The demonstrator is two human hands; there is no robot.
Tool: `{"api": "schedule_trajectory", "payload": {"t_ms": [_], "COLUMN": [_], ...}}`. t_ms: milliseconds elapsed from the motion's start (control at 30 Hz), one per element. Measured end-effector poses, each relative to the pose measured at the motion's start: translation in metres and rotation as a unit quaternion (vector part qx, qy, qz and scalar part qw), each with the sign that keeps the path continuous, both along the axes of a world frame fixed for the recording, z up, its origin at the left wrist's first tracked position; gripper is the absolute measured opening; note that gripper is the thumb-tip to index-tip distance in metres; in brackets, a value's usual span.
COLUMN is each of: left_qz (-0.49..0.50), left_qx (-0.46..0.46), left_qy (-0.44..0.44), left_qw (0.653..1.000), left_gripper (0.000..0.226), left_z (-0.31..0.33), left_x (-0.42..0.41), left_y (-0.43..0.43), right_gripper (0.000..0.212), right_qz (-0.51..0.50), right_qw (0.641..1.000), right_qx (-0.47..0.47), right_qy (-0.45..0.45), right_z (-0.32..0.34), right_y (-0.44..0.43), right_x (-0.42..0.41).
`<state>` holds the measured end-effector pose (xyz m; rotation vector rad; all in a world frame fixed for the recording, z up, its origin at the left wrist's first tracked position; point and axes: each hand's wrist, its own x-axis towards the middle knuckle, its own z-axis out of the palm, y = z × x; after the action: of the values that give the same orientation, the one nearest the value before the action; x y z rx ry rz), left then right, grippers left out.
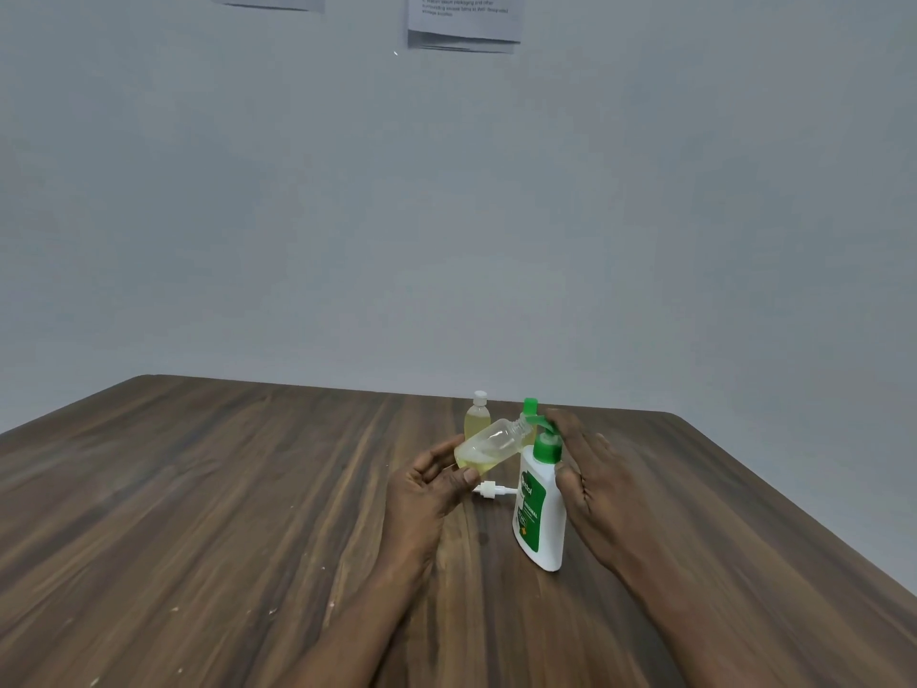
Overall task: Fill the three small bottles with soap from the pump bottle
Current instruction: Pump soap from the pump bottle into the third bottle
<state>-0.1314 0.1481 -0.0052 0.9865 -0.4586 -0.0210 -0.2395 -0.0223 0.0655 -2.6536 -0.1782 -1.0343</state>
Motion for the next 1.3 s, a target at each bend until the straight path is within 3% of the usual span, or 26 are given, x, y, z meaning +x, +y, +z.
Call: {"api": "schedule_trajectory", "payload": {"t_ms": [367,1100,1300], "left_qz": [-0.003,0.007,0.003], "left_qx": [0.006,0.011,0.004], "left_qy": [0.003,0.005,0.001], "left_qw": [1.0,1.0,1.0], "left_gripper": [0.053,0.041,0.049], "left_z": [0.0005,-0.0017,-0.0001], "left_x": [-0.0027,0.0005,-0.0009], "left_y": [0.0001,-0.0008,0.0], "right_gripper": [0.05,0.058,0.061], "right_qz": [0.01,0.006,0.018], "right_qw": [1.0,1.0,0.998], "right_qx": [0.022,0.021,0.052], "right_qy": [0.002,0.007,0.008], "right_z": [-0.0001,-0.0016,-0.0031], "right_y": [0.0025,0.0004,0.0046], "right_x": [-0.0026,0.0017,-0.0006]}}
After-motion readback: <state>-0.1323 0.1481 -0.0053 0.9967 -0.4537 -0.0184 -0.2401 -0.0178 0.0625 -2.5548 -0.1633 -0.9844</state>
